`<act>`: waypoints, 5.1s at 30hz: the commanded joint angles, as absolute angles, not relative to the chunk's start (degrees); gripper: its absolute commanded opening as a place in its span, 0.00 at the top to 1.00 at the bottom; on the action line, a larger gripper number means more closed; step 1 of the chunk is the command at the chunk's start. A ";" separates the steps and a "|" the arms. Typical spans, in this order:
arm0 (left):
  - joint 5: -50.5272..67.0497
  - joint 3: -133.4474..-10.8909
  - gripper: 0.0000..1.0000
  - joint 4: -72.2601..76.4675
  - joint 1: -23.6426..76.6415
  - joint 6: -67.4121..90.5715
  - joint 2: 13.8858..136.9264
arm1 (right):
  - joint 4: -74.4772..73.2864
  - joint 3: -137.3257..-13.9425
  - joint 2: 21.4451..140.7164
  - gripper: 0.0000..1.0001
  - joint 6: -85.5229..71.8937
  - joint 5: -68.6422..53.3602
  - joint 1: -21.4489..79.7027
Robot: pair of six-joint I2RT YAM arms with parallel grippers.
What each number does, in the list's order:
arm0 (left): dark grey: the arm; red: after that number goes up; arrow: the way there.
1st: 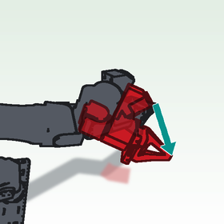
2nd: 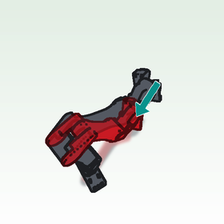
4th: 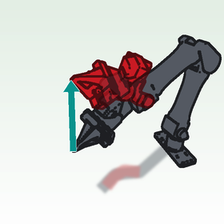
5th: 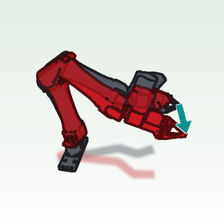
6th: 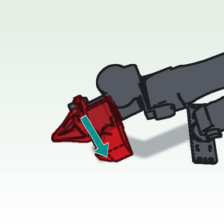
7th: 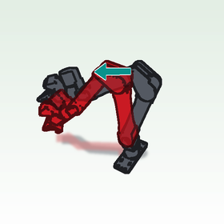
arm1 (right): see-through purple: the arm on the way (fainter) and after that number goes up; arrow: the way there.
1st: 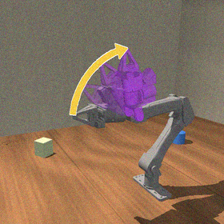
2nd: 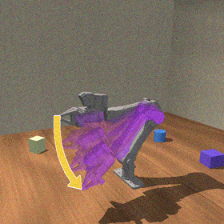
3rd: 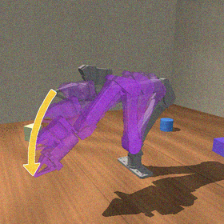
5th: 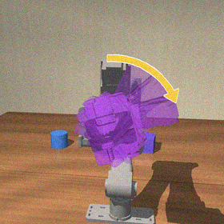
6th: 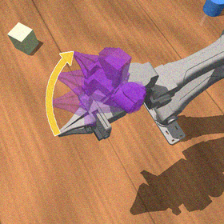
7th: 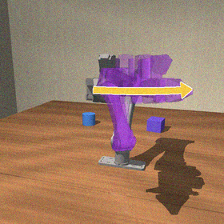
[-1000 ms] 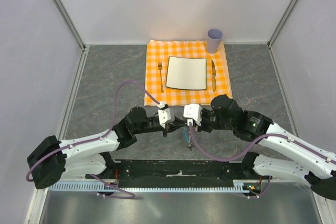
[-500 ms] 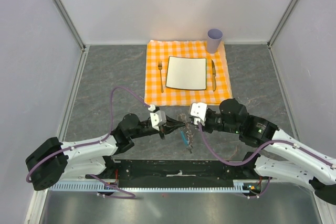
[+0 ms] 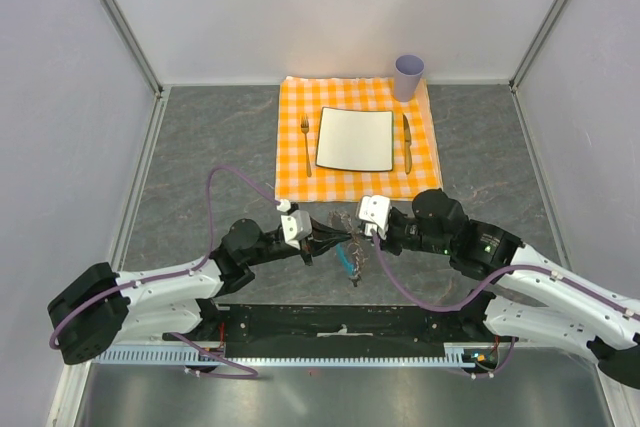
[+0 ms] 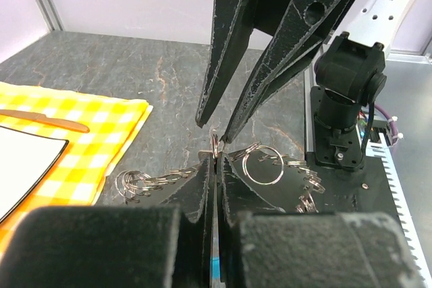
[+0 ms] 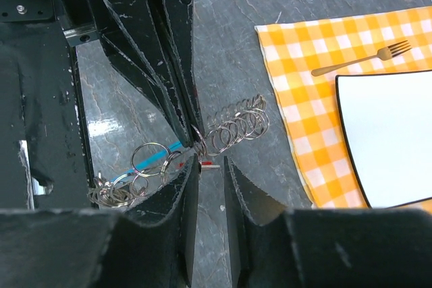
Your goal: Put the keys on the keyring
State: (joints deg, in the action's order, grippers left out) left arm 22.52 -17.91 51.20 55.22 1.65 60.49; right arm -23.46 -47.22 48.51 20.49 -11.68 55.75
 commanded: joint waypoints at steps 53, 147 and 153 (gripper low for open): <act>22.85 -13.27 0.98 78.58 54.67 8.35 65.48 | -16.43 -47.90 46.41 0.62 17.49 -14.06 54.93; 27.16 -32.43 0.87 22.85 53.88 -5.80 60.56 | -26.81 -55.37 55.99 1.00 25.22 -18.02 53.79; 26.37 -32.17 0.98 23.47 53.79 -6.15 59.94 | -25.67 -54.41 56.34 0.99 24.18 -16.53 53.79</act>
State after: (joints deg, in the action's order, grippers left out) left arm 26.09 -30.17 22.61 54.06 -4.21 60.40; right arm -29.23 -52.69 56.49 24.51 -16.69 53.82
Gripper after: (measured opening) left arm 0.032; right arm 0.006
